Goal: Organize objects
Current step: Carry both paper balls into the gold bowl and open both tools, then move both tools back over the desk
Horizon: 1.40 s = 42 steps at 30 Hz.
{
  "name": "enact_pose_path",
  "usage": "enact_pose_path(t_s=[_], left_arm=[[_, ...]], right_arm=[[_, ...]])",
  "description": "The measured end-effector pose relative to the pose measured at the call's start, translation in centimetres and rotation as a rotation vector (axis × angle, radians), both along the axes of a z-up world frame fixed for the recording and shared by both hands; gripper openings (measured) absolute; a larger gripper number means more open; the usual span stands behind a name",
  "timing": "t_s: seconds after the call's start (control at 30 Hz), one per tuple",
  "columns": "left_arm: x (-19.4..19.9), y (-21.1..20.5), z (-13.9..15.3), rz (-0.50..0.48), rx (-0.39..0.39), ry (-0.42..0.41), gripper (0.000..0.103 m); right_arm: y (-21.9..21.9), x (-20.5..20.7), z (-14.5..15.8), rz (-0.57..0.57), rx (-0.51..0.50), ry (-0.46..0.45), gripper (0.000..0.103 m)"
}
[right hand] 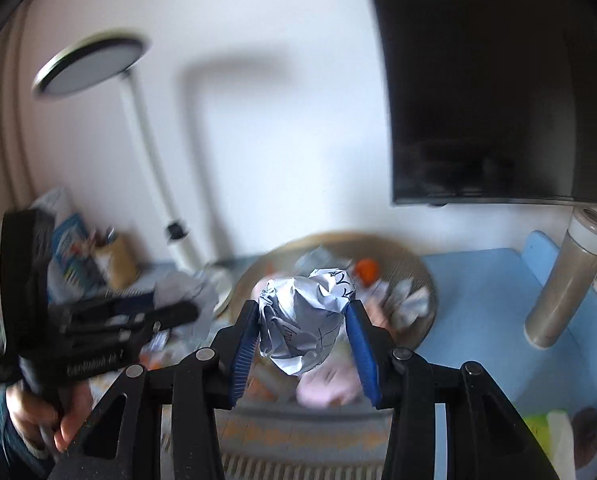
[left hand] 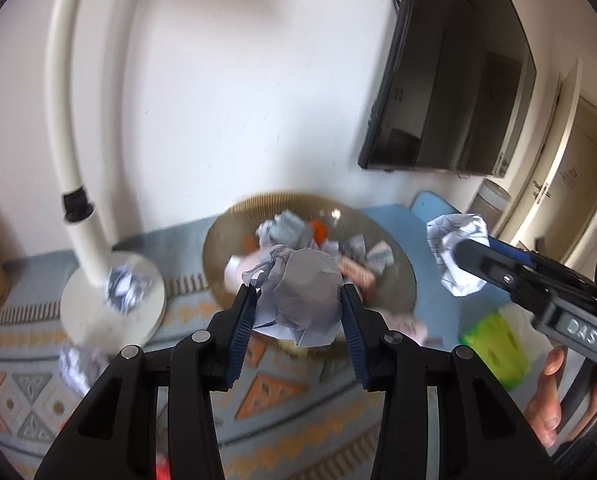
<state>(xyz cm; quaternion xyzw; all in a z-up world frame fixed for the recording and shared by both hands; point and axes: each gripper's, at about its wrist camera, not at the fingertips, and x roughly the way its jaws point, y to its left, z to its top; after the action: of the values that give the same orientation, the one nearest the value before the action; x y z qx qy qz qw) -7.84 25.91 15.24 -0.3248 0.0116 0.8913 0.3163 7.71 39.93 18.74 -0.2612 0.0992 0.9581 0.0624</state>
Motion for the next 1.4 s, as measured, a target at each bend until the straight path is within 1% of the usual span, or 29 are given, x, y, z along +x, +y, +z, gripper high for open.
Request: enact_pose_path(t_s=[0.1,0.13,0.17,0.2,0.23,0.27,0.33,0.43,0.53,0.6,0.7,0.73,0.77,0.8,0.83,0.87,0.93,0.97,1.0,1.07,1.13,1.2,1.27,1.33,1.4], left_arm=[[-1.6,1.8,-0.2,0.007,-0.016,0.021,0.043],[-2.2,2.4,-0.4,0.006,-0.019,0.019,0.054],[-2.7,2.9,-0.6,0.005,-0.019,0.012,0.061],[-3.4,3.3,-0.9,0.003,-0.012,-0.008,0.085],[-3.8,3.3,-1.1,0.011,-0.003,-0.02,0.097],[-3.8,3.1,-1.3,0.025,0.012,-0.022,0.098],[-3.6,2.0,-1.7,0.039,0.047,-0.026,0.098],[-2.9,0.4,-2.3,0.047,0.05,-0.05,0.098],[-1.7,-2.0,-2.7,0.075,0.066,-0.067,0.098],[-0.6,-4.0,-2.5,0.105,0.077,-0.059,0.098],[2.2,-7.6,-1.9,0.185,0.076,-0.01,0.098],[3.4,-9.2,-1.9,0.228,0.067,0.01,0.103],[4.1,-10.3,-1.9,0.263,0.054,0.022,0.102],[5.1,-11.7,-2.2,0.304,0.038,0.032,0.102],[6.1,-13.1,-2.6,0.339,0.022,0.032,0.102],[7.0,-14.6,-3.3,0.373,0.013,0.026,0.102],[8.3,-17.7,-4.9,0.452,0.002,0.01,0.102],[8.7,-19.0,-5.6,0.496,-0.004,0.007,0.102],[9.2,-20.7,-6.7,0.566,-0.017,0.008,0.102],[9.6,-23.1,-8.6,0.652,-0.033,-0.004,0.102],[9.6,-24.6,-10.3,0.657,-0.03,-0.037,0.102],[9.5,-25.6,-11.6,0.671,-0.004,-0.076,0.102],[9.6,-26.2,-12.3,0.693,0.023,-0.097,0.102],[9.8,-26.7,-12.4,0.712,0.043,-0.104,0.102],[9.9,-26.7,-12.4,0.724,0.053,-0.097,0.102]], right_arm=[[2.2,-2.8,-0.3,-0.059,-0.045,-0.02,0.042],[2.9,-3.9,-0.5,-0.063,-0.063,-0.031,0.044],[3.3,-5.0,-0.8,-0.057,-0.074,-0.042,0.048],[3.8,-6.5,-1.2,-0.055,-0.08,-0.077,0.051],[4.1,-7.3,-1.5,-0.064,-0.088,-0.098,0.058],[4.5,-7.9,-1.8,-0.078,-0.098,-0.11,0.059],[5.0,-7.8,-2.0,-0.088,-0.112,-0.102,0.061],[5.3,-6.7,-2.5,-0.093,-0.13,-0.095,0.069],[5.4,-5.6,-3.3,-0.094,-0.15,-0.11,0.069],[4.9,-4.9,-3.6,-0.078,-0.17,-0.113,0.069],[3.4,-3.2,-3.3,-0.039,-0.179,-0.095,0.069],[2.6,-2.5,-2.9,-0.019,-0.175,-0.082,0.072],[1.8,-1.9,-2.6,-0.001,-0.169,-0.07,0.08],[0.8,-1.2,-2.2,0.018,-0.162,-0.056,0.085],[-0.2,-0.5,-2.0,0.041,-0.157,-0.04,0.094],[-1.5,0.3,-1.9,0.073,-0.154,-0.019,0.097],[-3.9,1.0,-2.4,0.144,-0.144,-0.001,0.097],[-5.3,1.1,-2.9,0.189,-0.134,-0.005,0.097],[-6.8,1.2,-3.7,0.233,-0.118,-0.013,0.097],[-9.6,1.0,-5.8,0.281,-0.081,-0.036,0.097],[-11.7,0.4,-8.3,0.298,-0.061,-0.077,0.097],[-13.1,-0.3,-10.9,0.304,-0.039,-0.1,0.097],[-14.3,-1.0,-13.4,0.315,-0.003,-0.145,0.097],[-15.1,-1.8,-14.5,0.329,0.03,-0.196,0.097],[-15.8,-1.8,-14.5,0.332,0.076,-0.185,0.097]])
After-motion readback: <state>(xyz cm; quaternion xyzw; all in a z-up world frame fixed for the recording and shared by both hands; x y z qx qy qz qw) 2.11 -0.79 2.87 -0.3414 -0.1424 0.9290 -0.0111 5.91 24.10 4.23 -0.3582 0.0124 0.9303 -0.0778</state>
